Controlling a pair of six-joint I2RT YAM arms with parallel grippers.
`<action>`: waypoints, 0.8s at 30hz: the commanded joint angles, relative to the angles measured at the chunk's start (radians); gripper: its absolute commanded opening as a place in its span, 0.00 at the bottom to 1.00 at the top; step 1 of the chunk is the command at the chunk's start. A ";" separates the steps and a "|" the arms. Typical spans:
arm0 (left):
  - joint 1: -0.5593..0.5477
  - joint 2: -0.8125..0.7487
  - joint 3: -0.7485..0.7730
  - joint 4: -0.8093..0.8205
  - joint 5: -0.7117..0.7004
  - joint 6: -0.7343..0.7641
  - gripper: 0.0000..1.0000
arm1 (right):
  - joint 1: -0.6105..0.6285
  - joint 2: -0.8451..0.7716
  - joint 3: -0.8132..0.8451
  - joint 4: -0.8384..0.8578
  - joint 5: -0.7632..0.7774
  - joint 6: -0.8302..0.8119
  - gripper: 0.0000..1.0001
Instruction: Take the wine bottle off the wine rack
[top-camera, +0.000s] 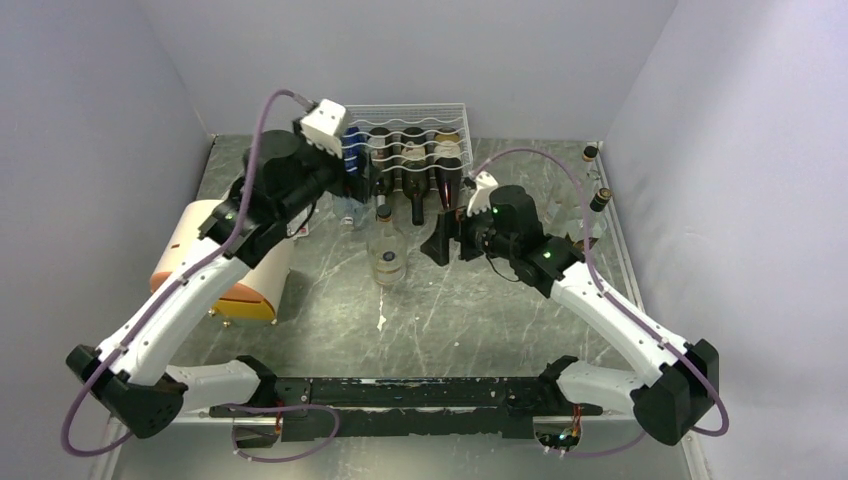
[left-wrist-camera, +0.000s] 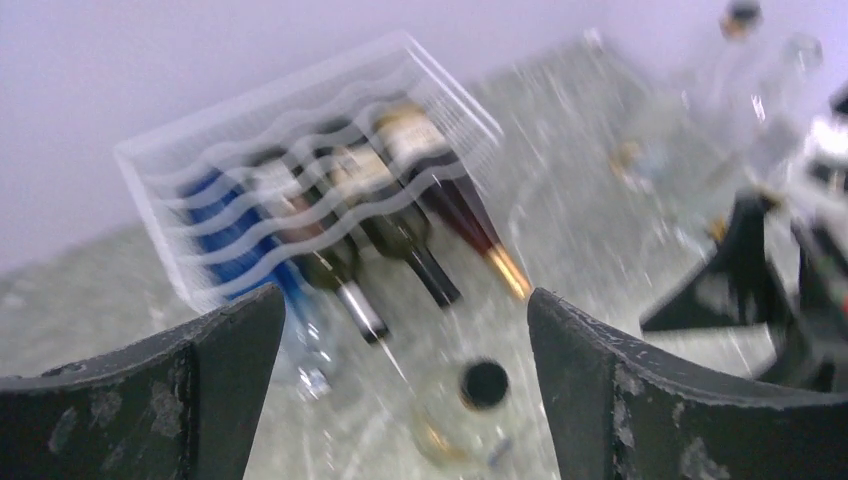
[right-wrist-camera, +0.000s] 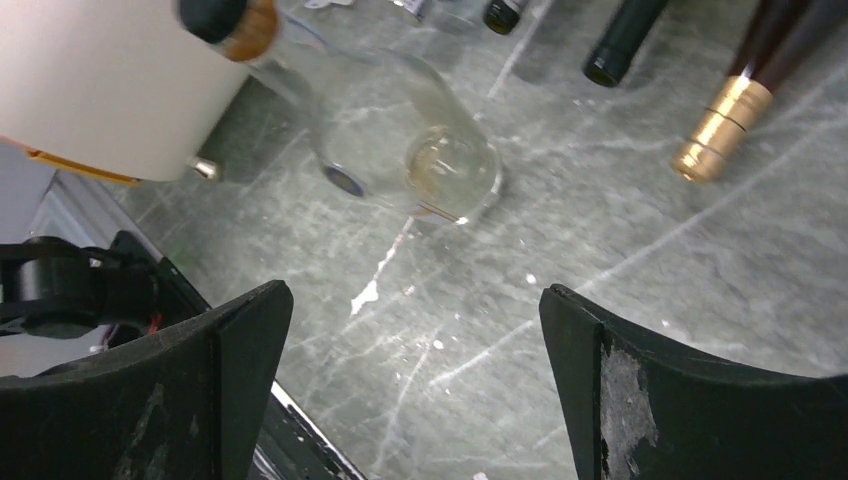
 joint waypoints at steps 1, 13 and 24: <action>0.000 -0.055 0.060 0.170 -0.281 0.065 0.96 | 0.083 0.066 0.107 0.021 0.017 -0.036 1.00; 0.028 -0.307 -0.372 0.648 -0.548 0.112 0.99 | 0.272 0.358 0.406 -0.047 0.303 -0.076 0.91; 0.030 -0.315 -0.460 0.709 -0.580 0.169 0.99 | 0.333 0.560 0.581 -0.118 0.523 -0.100 0.69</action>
